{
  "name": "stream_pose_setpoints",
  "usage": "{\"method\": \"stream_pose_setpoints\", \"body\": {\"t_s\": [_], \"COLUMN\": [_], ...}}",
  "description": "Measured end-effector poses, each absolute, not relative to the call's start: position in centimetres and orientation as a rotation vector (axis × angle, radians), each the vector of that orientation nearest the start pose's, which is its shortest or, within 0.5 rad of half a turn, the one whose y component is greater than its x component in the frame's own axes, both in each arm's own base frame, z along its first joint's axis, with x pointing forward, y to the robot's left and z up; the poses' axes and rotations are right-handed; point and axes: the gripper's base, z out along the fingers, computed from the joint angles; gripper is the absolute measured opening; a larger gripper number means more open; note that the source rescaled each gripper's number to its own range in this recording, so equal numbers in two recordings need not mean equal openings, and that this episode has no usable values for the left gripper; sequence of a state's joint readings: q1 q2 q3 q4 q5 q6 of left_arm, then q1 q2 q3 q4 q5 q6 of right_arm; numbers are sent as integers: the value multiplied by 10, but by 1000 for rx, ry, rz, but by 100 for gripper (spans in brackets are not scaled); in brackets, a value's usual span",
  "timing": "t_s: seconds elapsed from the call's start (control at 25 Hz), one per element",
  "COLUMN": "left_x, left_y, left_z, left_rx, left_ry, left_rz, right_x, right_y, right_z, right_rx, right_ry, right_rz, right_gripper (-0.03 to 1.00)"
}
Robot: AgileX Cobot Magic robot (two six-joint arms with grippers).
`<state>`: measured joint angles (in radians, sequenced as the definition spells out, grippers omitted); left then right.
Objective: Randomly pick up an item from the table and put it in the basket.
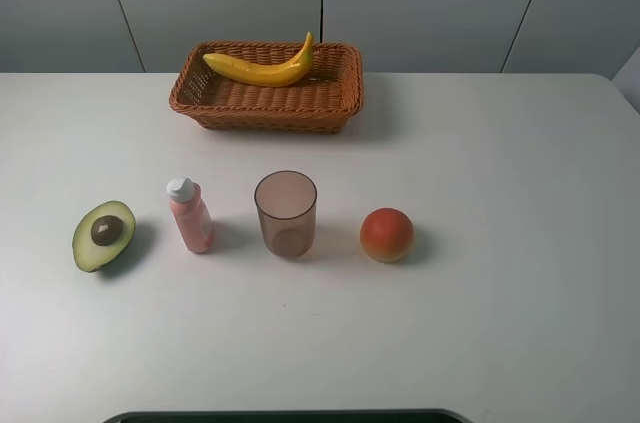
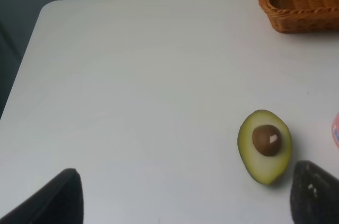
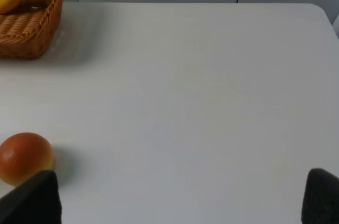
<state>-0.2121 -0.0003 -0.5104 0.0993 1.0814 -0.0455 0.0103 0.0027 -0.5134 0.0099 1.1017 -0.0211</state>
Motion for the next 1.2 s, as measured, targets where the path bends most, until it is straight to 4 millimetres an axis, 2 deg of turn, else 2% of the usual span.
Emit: {"method": "stream_pose_setpoints", "body": {"t_s": [1.2], "left_x": [-5], "left_y": [9], "left_z": [279], "left_rx": [164], "left_ry": [2044], "left_rz": [-41], "right_x": [-8], "right_y": [3], "right_z": [278], "right_rx": [-34], "right_ry": [2065], "right_rz": [47], "right_gripper": [97]}}
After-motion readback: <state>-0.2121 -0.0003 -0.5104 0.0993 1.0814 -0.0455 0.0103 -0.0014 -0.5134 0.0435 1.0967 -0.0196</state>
